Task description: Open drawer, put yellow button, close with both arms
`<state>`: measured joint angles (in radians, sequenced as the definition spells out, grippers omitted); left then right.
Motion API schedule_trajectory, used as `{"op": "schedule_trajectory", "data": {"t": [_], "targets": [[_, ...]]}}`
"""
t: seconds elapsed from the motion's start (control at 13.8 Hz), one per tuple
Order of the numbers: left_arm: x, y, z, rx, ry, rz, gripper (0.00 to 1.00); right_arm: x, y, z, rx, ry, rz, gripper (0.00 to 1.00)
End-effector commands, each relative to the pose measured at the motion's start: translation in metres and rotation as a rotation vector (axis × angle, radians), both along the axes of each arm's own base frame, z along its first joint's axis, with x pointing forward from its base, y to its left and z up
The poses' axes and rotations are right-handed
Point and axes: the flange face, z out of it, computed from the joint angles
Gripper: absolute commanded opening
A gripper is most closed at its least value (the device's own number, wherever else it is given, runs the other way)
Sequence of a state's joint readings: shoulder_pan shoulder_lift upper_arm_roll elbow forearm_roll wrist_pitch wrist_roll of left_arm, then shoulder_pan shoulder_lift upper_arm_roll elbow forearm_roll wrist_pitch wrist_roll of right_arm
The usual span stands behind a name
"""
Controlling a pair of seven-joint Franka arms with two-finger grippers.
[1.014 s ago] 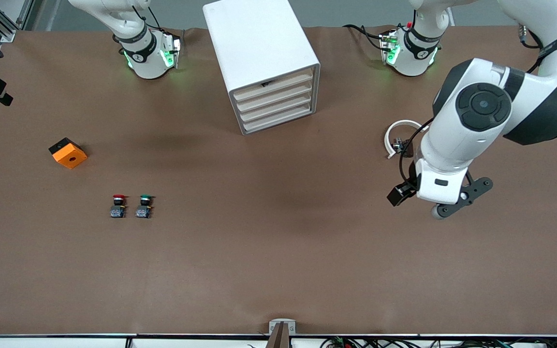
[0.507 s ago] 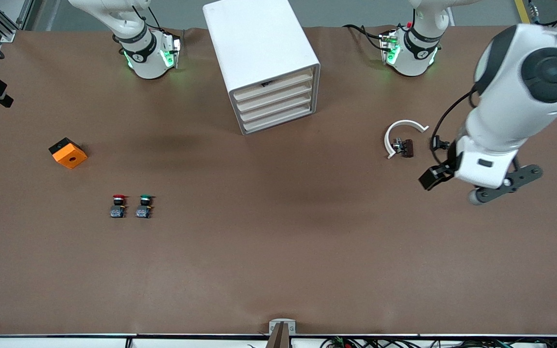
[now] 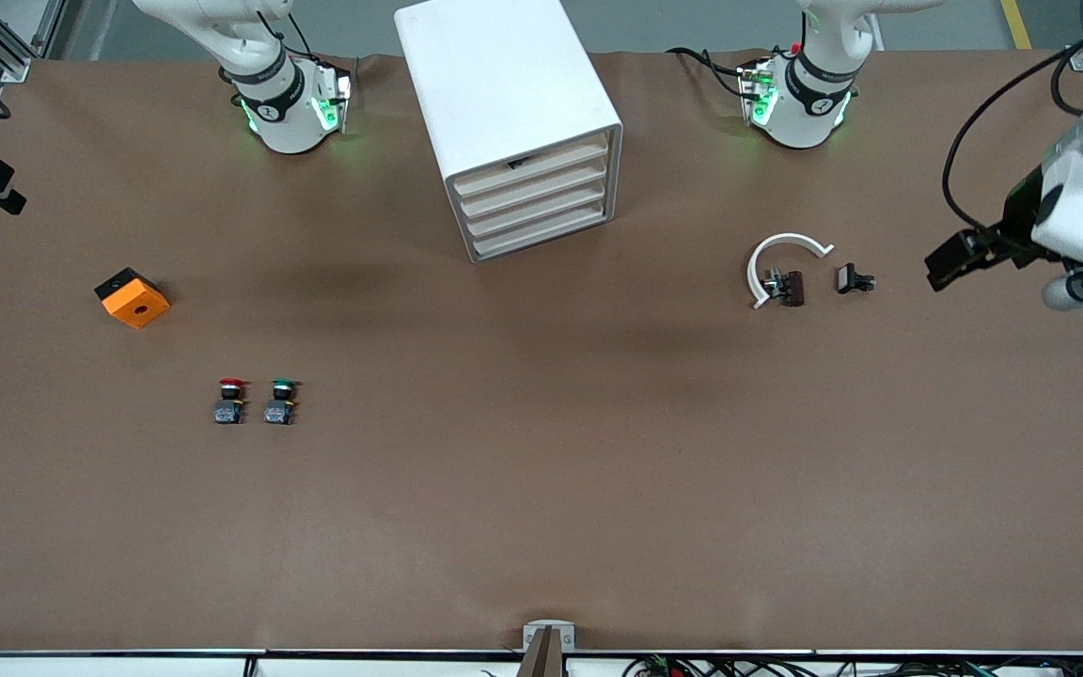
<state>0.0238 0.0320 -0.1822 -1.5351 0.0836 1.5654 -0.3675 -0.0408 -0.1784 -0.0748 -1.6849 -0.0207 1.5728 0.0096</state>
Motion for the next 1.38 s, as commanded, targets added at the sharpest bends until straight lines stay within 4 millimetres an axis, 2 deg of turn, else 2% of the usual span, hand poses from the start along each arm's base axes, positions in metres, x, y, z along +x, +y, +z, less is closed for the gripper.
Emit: {"op": "schedule_trajectory", "data": {"t": [0.0, 0.22, 0.51, 0.8, 1.01, 1.3], "targets": [[-0.032, -0.002, 0.002, -0.032, 0.016, -0.091, 1.0, -0.005, 0.004, 0.003, -0.003, -0.015, 0.012, 1.0], [-0.048, 0.004, 0.007, -0.038, 0.007, -0.121, 1.0, -0.004, 0.005, 0.003, -0.003, -0.016, 0.015, 1.0], [-0.063, 0.027, 0.011, -0.037, 0.005, -0.199, 1.0, -0.004, 0.011, 0.003, -0.003, -0.016, 0.025, 1.0], [-0.057, 0.028, 0.012, -0.046, 0.002, -0.203, 1.0, -0.004, 0.011, 0.003, -0.003, -0.016, 0.027, 1.0], [-0.037, 0.028, 0.015, -0.054, -0.002, -0.191, 1.0, -0.004, 0.011, 0.003, -0.003, -0.015, 0.025, 1.0], [-0.036, 0.03, 0.018, -0.053, 0.007, -0.188, 1.0, -0.004, 0.011, 0.003, -0.003, -0.015, 0.025, 1.0]]}}
